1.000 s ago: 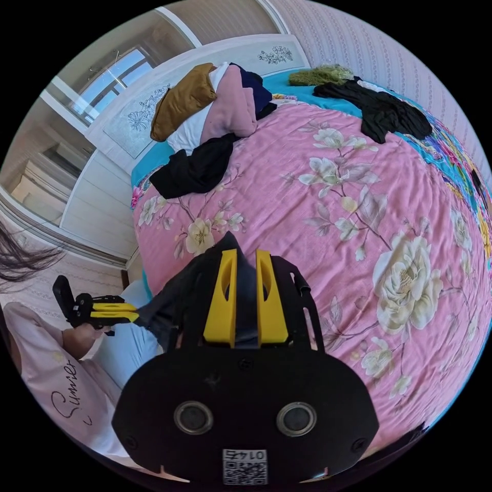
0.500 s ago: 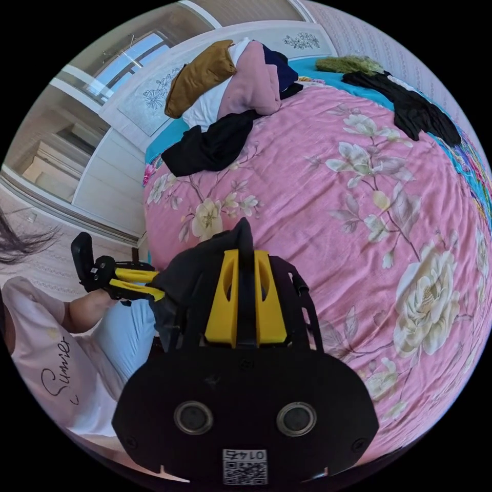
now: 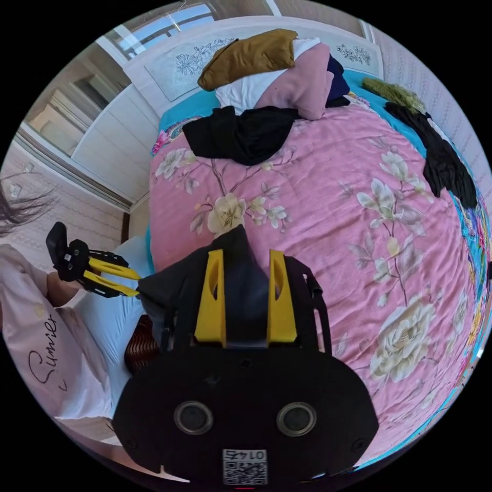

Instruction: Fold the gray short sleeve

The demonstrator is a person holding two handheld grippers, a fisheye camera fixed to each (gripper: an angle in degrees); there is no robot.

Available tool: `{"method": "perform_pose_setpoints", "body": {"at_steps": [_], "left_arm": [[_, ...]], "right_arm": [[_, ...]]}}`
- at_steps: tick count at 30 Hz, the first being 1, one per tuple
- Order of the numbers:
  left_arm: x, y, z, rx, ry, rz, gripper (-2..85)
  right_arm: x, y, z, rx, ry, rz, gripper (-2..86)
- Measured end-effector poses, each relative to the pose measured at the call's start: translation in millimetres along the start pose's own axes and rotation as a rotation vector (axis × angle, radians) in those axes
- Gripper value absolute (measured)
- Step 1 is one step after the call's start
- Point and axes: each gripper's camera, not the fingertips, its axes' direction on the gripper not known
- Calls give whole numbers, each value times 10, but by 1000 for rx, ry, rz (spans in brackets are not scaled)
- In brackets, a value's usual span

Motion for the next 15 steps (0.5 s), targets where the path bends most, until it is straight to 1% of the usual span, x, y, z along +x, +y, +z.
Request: {"method": "perform_pose_setpoints", "body": {"at_steps": [2, 4, 5, 7, 9, 11, 14, 15], "left_arm": [[5, -37, 196, -4, 24, -10, 101], [31, -92, 417, -22, 83, -19, 109], [84, -112, 551, -21, 107, -10, 110], [191, -122, 683, -16, 105, 8, 108], [295, -115, 745, -26, 84, 37, 94], [428, -92, 787, -42, 110, 74, 59], [803, 14, 665, -1, 27, 173, 50], [895, 44, 618, 13, 28, 196, 50]], "right_arm": [[26, 48, 8, -7, -35, 26, 164], [2, 99, 246, -147, -167, 27, 150], [-22, 125, 322, -183, -198, 30, 144], [-176, 318, 301, -103, -106, 39, 111], [-235, 476, 217, -72, -142, 60, 84], [-281, 686, 73, -25, -153, 104, 77], [-459, 1143, -387, 138, -183, 157, 73], [-586, 1366, -619, 205, -170, 164, 73]]}}
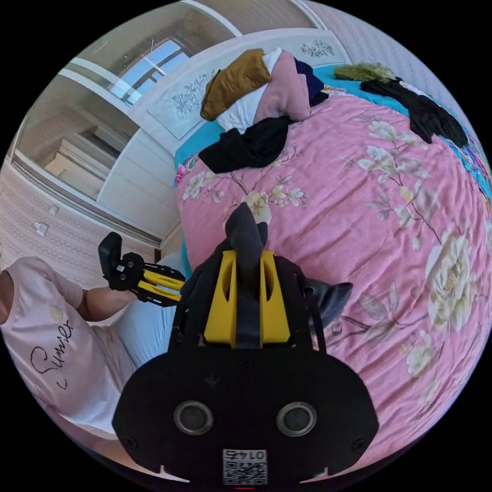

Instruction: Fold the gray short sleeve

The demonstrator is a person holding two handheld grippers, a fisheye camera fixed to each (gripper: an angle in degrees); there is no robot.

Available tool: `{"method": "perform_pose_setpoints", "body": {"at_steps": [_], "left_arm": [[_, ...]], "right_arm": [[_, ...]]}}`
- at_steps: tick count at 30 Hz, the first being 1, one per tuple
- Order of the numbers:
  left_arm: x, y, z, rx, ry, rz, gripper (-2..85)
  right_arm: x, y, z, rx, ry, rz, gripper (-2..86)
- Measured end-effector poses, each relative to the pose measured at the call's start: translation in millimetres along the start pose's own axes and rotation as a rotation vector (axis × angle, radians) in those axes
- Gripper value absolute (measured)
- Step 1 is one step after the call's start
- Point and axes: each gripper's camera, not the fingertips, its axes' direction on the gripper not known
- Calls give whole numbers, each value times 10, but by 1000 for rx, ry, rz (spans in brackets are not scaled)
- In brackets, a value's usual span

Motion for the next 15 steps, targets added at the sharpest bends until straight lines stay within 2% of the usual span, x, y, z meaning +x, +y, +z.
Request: {"method": "perform_pose_setpoints", "body": {"at_steps": [7, 15], "left_arm": [[1359, 120, -541, 128, 1, 296, 48], [2730, -24, -508, 171, 157, 548, 47]], "right_arm": [[-869, 1726, -1462, 387, 129, 113, 72], [-1797, 3612, -2596, 630, 323, 244, 75]]}}
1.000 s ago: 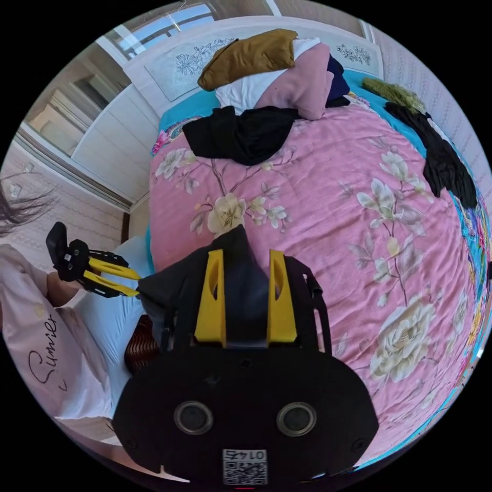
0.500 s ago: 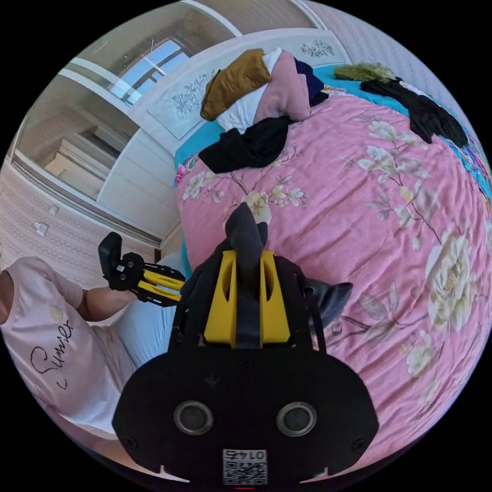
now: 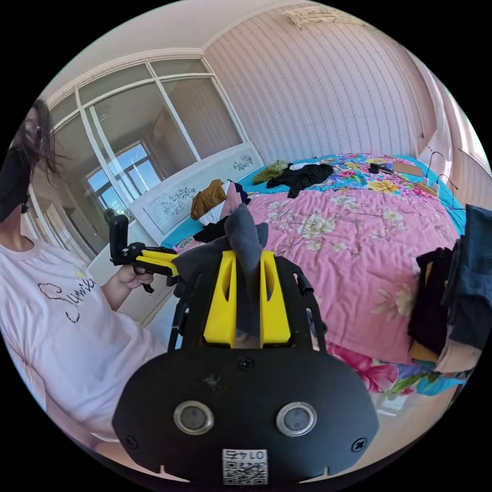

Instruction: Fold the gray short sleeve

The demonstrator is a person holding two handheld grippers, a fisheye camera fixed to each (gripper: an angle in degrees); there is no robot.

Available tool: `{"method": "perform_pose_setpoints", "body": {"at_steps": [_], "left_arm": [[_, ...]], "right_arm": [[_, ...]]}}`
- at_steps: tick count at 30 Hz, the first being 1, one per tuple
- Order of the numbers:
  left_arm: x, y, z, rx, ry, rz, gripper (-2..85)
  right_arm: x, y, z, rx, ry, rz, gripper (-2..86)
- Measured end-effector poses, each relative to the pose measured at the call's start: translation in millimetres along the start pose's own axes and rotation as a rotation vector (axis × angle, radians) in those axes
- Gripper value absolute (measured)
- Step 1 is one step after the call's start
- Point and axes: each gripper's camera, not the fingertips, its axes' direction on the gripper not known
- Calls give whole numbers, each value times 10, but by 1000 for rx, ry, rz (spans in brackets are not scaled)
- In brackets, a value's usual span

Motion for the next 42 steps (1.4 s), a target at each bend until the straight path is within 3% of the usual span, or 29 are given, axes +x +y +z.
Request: {"method": "perform_pose_setpoints", "body": {"at_steps": [7, 12, 16, 20, 24, 28, 33, 39, 42], "left_arm": [[1017, -976, 897, -19, 147, 288, 47], [1422, -2008, 1601, 28, 156, 459, 49], [1382, -3160, 2456, 100, 146, 353, 54], [1024, -3703, 3373, -26, 82, 164, 66], [891, -3556, 3636, -23, 70, 175, 62], [844, -3217, 3780, -23, 58, 230, 60], [534, -2440, 3516, 78, 34, 191, 60], [4, -953, 2900, 123, -356, 127, 62], [-222, -164, 2511, 152, -545, 54, 71]], "right_arm": [[86, 620, -1725, 167, 233, 66, 75], [364, 482, -2671, 186, 428, 75, 77], [996, -160, -3296, 152, 649, 170, 89], [1885, -490, -3530, 51, 837, 390, 111], [2116, -355, -3539, -43, 750, 396, 126], [1959, -90, -3527, -54, 791, 337, 129], [1552, 134, -3784, 74, 694, 296, 131], [747, 397, -3784, 94, 650, 158, 122], [361, 537, -3587, 106, 512, 74, 104]]}}
